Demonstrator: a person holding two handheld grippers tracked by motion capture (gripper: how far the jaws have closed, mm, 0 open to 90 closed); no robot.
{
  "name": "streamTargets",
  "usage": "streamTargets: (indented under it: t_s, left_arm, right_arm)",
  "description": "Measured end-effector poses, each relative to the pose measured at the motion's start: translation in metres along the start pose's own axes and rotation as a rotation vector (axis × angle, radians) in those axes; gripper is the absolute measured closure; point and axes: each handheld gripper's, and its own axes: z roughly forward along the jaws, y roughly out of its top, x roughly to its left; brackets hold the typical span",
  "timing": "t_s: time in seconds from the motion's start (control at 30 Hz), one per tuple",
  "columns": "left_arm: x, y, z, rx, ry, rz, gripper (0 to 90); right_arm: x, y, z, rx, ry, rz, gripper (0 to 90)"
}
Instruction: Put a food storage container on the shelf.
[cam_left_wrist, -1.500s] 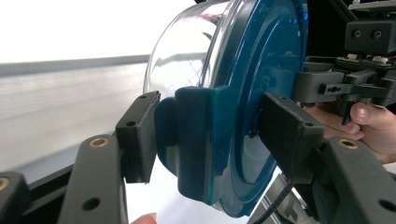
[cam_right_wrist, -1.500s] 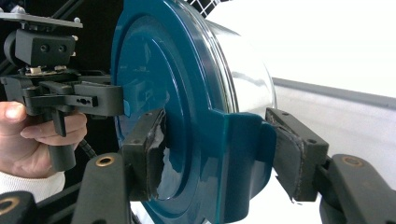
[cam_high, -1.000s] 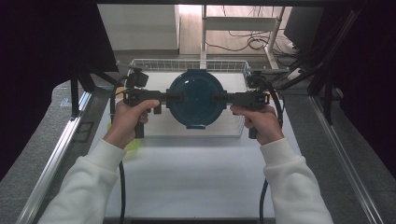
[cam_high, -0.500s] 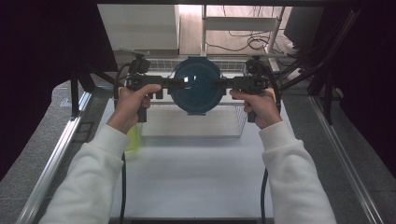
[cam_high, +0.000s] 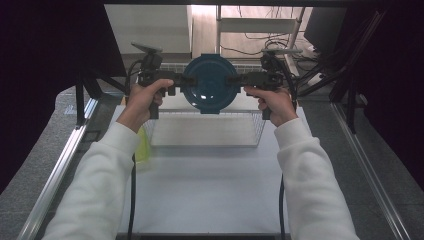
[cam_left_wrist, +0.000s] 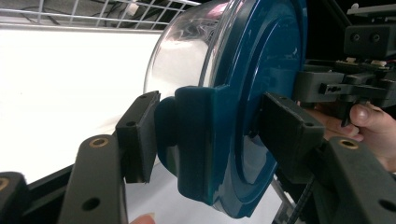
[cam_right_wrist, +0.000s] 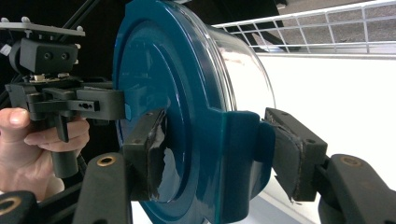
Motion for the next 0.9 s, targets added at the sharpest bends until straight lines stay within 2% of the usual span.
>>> streamTargets:
  t_s: [0.23, 0.4, 0.43, 0.53, 0.63, 0.9]
  left_arm:
    - [0.01, -0.001, 0.004, 0.0, -0.001, -0.031, 40.0]
    - [0.018, -0.001, 0.011, 0.018, 0.005, -0.049, 39.9]
    - [0.02, -0.001, 0.012, 0.01, 0.006, -0.059, 40.1]
    - [0.022, 0.002, 0.014, 0.0, 0.011, -0.07, 40.0]
    - [0.028, 0.004, 0.017, -0.009, -0.003, -0.108, 39.9]
    - [0.045, 0.008, 0.025, -0.023, -0.038, -0.174, 39.1]
  right_arm:
    - [-0.007, 0.001, 0.009, 0.015, 0.0, 0.019, 40.6]
    - [-0.015, 0.0, 0.016, 0.034, 0.001, 0.045, 40.6]
    - [-0.021, 0.0, 0.019, 0.031, 0.008, 0.065, 40.4]
    - [-0.024, 0.0, 0.021, 0.024, 0.011, 0.076, 40.1]
    - [-0.027, 0.002, 0.024, 0.026, 0.011, 0.102, 39.7]
    - [-0.031, 0.01, 0.032, 0.049, -0.023, 0.146, 37.8]
